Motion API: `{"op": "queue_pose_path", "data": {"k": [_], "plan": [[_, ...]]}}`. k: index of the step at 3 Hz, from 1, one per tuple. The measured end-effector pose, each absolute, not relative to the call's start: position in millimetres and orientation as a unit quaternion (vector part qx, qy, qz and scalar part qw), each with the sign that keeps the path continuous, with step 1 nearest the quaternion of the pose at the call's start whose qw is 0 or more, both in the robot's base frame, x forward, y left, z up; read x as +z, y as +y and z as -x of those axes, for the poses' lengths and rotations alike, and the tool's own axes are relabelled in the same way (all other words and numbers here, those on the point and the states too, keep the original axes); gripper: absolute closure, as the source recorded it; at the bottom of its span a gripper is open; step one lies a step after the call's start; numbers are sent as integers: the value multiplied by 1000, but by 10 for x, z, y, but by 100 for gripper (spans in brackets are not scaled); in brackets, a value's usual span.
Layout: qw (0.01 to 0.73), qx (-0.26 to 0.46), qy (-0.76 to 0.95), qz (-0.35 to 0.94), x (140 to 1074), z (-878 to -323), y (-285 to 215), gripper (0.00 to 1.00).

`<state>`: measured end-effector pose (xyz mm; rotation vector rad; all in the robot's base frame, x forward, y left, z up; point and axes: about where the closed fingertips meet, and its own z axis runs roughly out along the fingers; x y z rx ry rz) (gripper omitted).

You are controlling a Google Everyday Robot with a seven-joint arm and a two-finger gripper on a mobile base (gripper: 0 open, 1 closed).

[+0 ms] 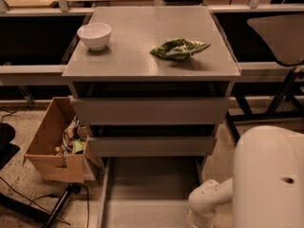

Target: Open bottom drawer

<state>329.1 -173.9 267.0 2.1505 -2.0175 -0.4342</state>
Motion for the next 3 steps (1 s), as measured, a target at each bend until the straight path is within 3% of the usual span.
{"op": "queue_pose_path", "data": {"k": [1, 3], "plan": [[80, -141, -678, -717, 3475, -2716, -1751, 0], [60, -83, -736, -670, 4466, -2325, -1823, 0]]}}
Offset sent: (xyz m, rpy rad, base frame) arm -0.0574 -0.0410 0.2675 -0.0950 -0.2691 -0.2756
